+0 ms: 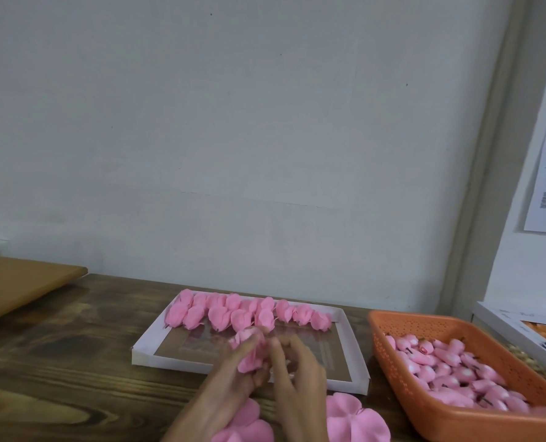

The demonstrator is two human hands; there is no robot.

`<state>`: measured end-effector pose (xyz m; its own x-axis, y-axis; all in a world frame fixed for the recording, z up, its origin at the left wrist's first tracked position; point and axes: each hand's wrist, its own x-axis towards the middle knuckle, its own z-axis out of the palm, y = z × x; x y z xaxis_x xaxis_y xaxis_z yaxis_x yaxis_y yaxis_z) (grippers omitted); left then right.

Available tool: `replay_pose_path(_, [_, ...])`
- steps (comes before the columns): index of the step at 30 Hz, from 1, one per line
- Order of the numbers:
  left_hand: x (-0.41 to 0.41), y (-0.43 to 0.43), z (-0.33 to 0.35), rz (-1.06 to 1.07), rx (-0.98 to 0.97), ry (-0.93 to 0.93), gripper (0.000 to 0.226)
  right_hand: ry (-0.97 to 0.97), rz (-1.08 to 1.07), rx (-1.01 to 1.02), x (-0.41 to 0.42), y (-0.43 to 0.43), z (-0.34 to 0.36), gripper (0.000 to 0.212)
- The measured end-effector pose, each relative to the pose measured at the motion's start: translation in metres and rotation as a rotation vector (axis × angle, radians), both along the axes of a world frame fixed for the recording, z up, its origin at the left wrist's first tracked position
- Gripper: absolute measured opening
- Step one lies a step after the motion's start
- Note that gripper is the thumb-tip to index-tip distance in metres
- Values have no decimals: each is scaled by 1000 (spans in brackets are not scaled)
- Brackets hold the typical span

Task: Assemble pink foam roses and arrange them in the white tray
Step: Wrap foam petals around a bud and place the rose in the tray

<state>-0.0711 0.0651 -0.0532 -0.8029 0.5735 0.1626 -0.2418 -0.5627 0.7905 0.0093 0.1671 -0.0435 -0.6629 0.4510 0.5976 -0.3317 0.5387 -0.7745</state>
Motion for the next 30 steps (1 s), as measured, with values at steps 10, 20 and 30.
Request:
replay_pose_path(10, [0,1,-1,140,-170,221,42,-40,66,-24,2,9,6,27])
replay_pose_path(20, [11,4,-1,203,-272,199,47,23,40,389,9,5,11,23])
replay_pose_path(30, [16,4,5,185,-288,246,36,75,38,396,10,6,12,25])
